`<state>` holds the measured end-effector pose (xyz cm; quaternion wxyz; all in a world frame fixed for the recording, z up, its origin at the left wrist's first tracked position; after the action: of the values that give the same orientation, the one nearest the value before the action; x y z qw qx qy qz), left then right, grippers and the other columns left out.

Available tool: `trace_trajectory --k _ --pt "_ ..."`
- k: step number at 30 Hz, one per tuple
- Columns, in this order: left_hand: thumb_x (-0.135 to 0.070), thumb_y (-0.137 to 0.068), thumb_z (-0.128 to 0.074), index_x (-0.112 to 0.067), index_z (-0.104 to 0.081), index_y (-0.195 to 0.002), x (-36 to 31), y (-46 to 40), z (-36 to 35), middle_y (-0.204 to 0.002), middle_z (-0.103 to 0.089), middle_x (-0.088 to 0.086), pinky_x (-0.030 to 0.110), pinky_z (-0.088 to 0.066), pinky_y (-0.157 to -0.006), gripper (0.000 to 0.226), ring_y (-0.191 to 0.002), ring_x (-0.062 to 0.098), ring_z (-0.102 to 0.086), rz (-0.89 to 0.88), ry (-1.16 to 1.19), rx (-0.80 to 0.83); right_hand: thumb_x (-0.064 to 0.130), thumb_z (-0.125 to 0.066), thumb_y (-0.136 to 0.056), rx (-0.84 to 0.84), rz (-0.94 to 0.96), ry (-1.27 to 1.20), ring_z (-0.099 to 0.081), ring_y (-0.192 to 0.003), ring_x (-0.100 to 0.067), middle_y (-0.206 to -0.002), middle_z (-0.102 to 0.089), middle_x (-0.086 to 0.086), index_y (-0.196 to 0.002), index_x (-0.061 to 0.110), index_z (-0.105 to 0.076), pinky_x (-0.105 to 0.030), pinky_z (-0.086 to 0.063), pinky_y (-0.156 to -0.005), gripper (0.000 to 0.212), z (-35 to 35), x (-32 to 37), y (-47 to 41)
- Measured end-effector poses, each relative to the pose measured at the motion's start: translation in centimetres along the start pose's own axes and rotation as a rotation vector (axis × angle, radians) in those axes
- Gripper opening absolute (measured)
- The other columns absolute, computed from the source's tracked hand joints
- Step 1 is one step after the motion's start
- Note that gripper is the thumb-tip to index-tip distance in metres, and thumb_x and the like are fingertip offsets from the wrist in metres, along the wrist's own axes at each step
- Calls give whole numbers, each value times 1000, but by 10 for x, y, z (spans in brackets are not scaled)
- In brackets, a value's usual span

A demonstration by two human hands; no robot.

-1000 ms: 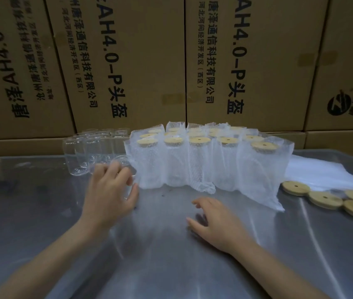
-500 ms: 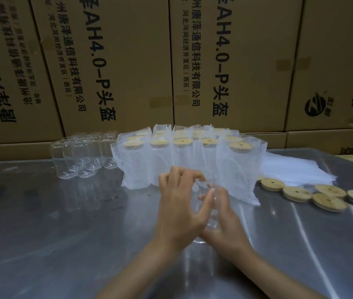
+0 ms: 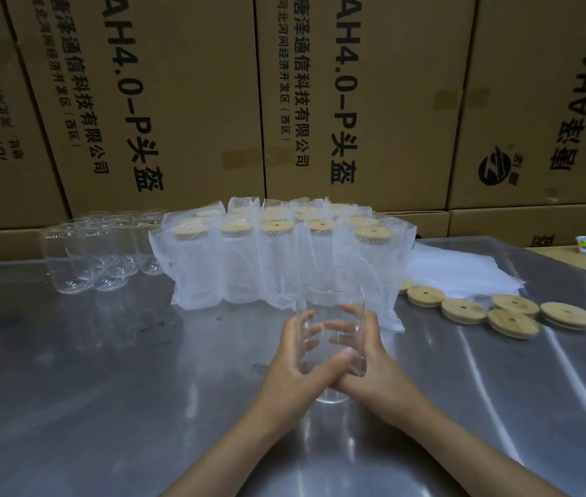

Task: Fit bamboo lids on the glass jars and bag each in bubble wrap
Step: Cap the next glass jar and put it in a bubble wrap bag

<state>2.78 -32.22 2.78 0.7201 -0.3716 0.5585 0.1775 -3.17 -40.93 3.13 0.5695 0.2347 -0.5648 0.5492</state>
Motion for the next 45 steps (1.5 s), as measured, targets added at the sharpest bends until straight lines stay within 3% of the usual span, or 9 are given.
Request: trace_trajectory --k 4,8,12,18,24,34,37,41,45 --pt "-56 -51 -75 -36 -43 -120 4 -2 5 -125 -54 -8 13 -46 -89 78 -118 -1 -51 11 8 -25 21 -57 -64 54 -69 54 -44 -125 -7 -134 -43 13 -122 40 -49 -15 -40 -92 62 18 -4 -5" --pt "-62 -49 -73 -39 -43 -119 6 -2 8 -124 -54 -13 11 -47 -86 79 -116 -7 -51 20 -7 -38 -3 -58 -80 -359 -104 469 -42 -130 -23 -131 -54 -6 -119 16 -64 -29 -30 -108 44 90 -20 -12" --pt "-68 -49 -71 -49 -41 -119 7 -1 9 -123 -54 -20 12 -47 -83 78 -113 -14 -50 36 -50 -30 16 -54 -89 -576 -385 797 -35 -132 -28 -140 -48 -12 -134 8 -50 -37 -31 -105 46 145 -49 -9" --pt "-65 -54 -73 -49 -39 -119 4 0 9 -123 -53 -21 2 -44 -73 75 -112 -15 -49 42 -64 -27 32 -45 -94 -516 -605 1035 -20 -143 -28 -152 -34 -11 -143 6 -33 -49 -13 -116 57 157 -67 -17" --pt "-59 -60 -72 -49 -38 -119 4 1 8 -124 -52 -22 0 -43 -73 69 -114 -16 -47 49 -75 -17 45 -47 -93 -525 -498 1338 -35 -130 -28 -131 -48 -10 -127 11 -52 -46 -19 -114 48 144 -49 -19" --pt "-70 -50 -69 -51 -38 -117 5 0 7 -123 -52 -22 4 -44 -74 76 -115 -12 -48 51 -70 -11 33 -55 -88 -542 -439 906 -51 -107 -36 -116 -59 -10 -105 23 -61 -36 -42 -79 20 140 -45 -10" --pt "-69 -50 -69 -50 -39 -116 4 0 6 -123 -52 -21 2 -43 -73 75 -112 -15 -49 44 -77 -14 33 -67 -84 -640 -123 753 -55 -102 -28 -106 -62 0 -98 24 -63 -35 -41 -82 17 133 -16 -14" --pt "-70 -50 -70 -50 -40 -118 5 0 7 -122 -53 -22 8 -45 -78 77 -111 -15 -50 39 -76 -21 36 -68 -86 -765 306 546 -51 -114 -15 -120 -57 8 -108 24 -64 -8 -33 -87 26 107 49 -9" --pt "-71 -51 -72 -51 -41 -118 5 0 1 -122 -54 -22 13 -46 -81 76 -110 -13 -52 35 -85 -7 41 -62 -87 -684 508 376 -50 -122 -10 -126 -53 14 -114 28 -62 -37 -46 -101 30 75 94 -3"
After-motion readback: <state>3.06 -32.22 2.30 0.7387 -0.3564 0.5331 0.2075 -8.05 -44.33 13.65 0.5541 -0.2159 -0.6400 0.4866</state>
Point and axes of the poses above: each hand's wrist, its own y-axis away from the middle knuckle, its own z-axis out of the back of the hand, x = y × z, the point moved 8 cm from there along -y, towards the middle knuckle
